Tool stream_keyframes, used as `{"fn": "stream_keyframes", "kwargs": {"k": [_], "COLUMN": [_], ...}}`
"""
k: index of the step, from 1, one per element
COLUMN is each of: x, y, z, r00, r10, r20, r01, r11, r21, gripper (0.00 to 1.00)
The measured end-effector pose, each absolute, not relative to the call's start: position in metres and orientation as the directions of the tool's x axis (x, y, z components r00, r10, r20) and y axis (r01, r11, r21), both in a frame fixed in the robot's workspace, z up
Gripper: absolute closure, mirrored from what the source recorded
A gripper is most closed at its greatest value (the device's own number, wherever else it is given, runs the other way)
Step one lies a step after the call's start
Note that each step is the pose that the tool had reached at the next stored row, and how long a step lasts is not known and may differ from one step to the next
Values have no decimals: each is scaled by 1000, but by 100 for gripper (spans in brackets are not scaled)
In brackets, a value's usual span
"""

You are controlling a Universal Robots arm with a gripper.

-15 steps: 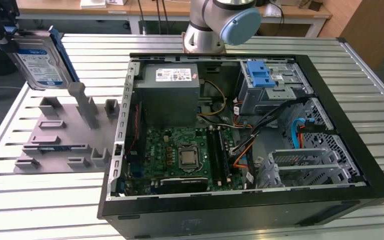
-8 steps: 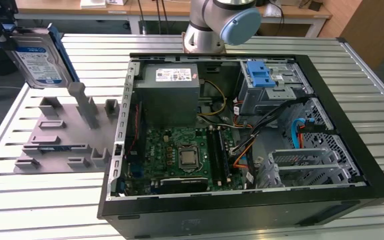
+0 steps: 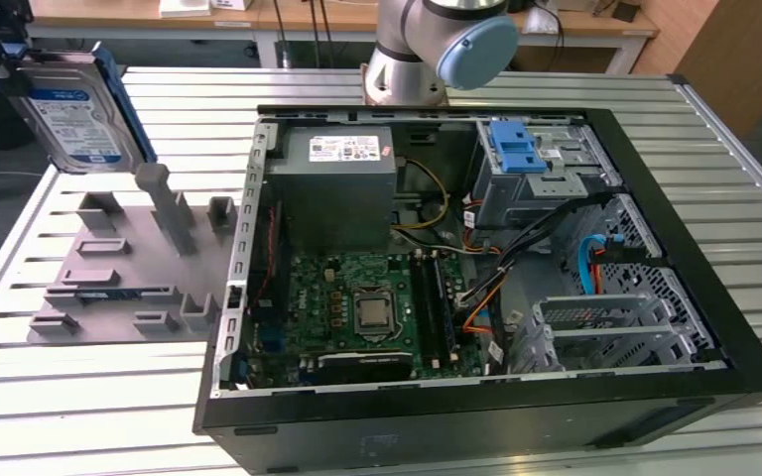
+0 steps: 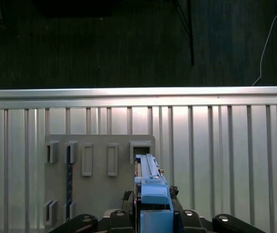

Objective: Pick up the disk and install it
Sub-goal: 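Pick up the disk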

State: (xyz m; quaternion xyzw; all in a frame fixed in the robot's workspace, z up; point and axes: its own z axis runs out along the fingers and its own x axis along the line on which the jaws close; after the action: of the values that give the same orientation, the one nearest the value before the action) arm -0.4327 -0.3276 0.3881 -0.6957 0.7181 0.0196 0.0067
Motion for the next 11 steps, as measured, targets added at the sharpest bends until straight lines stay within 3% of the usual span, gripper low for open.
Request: {"fn": "stream_keyframes", "kwargs": {"k": [11], "x": [-433], "y": [-328], "z": [394], "r00": [-32], "r10": [-999], "r20": [-37], "r01": [-999], "r11": [31], "r21": [19], "gripper": [64]}}
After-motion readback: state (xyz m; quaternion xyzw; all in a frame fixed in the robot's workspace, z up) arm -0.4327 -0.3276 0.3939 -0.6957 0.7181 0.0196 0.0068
